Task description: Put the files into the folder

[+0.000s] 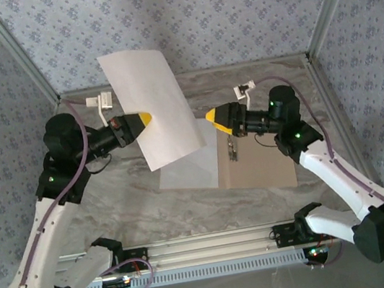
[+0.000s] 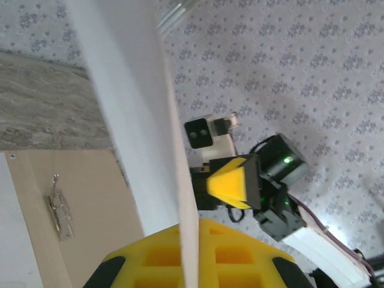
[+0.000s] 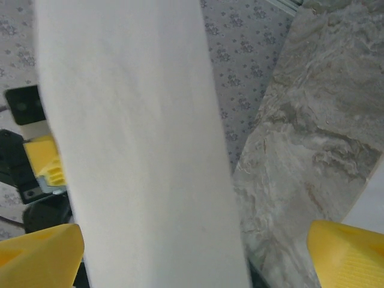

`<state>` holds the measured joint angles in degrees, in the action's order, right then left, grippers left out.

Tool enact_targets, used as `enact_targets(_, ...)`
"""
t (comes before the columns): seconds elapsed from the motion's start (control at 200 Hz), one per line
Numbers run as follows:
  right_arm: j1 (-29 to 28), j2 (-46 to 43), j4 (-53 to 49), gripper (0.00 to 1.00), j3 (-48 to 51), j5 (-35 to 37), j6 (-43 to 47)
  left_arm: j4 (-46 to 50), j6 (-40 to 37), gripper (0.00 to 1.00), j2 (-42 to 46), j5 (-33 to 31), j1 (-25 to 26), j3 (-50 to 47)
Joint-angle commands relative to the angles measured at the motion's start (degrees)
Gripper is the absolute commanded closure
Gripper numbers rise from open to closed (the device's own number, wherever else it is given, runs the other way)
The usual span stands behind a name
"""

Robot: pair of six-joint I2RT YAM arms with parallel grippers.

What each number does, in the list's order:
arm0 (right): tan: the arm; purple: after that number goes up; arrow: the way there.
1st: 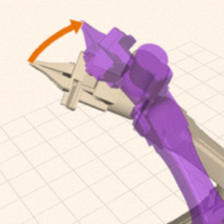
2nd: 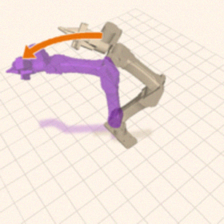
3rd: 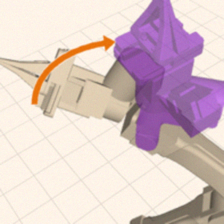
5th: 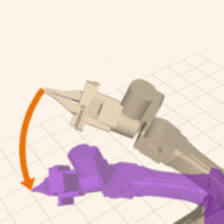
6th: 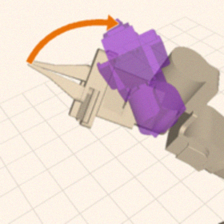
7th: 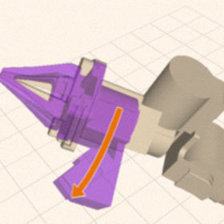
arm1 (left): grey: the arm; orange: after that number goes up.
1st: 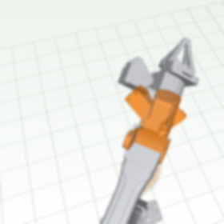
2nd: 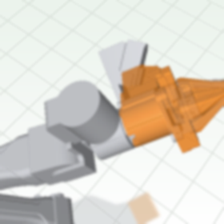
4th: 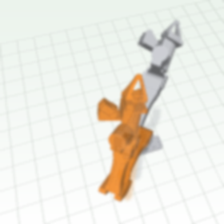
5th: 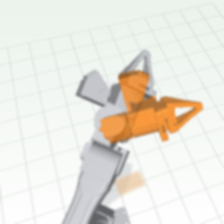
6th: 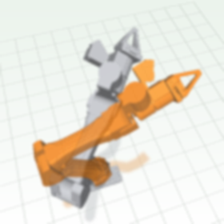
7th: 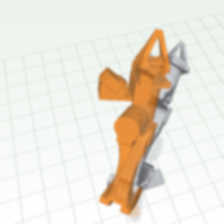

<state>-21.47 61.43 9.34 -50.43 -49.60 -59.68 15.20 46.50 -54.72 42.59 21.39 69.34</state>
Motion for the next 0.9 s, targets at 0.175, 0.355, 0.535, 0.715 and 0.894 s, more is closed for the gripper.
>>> enact_targets(0.175, 1.8, 0.8, 22.4, 0.00, 9.5, -4.3, -19.3, 8.6, -2.3, 0.98, -6.4, 8.4, 0.1, 9.2)
enact_targets(0.355, 1.9, 3.6, 31.9, 0.00, 12.8, -4.3, -28.2, 4.0, 1.8, 1.00, -9.6, 10.9, 0.6, 9.4)
enact_targets(0.535, 1.8, 5.6, 39.2, 0.00, 14.4, -4.1, -33.0, -1.7, 5.1, 1.00, -11.7, 11.6, 5.3, 9.3)
enact_targets(0.715, 1.9, 7.3, 45.6, 0.00, 15.0, -4.4, -37.6, -8.0, 7.1, 1.00, -10.9, 12.0, 9.2, 7.2)
enact_targets(0.894, 1.8, 8.6, 53.9, 0.01, 14.7, -4.4, -42.0, -9.5, 8.3, 1.00, -9.9, 13.4, 9.2, 2.4)
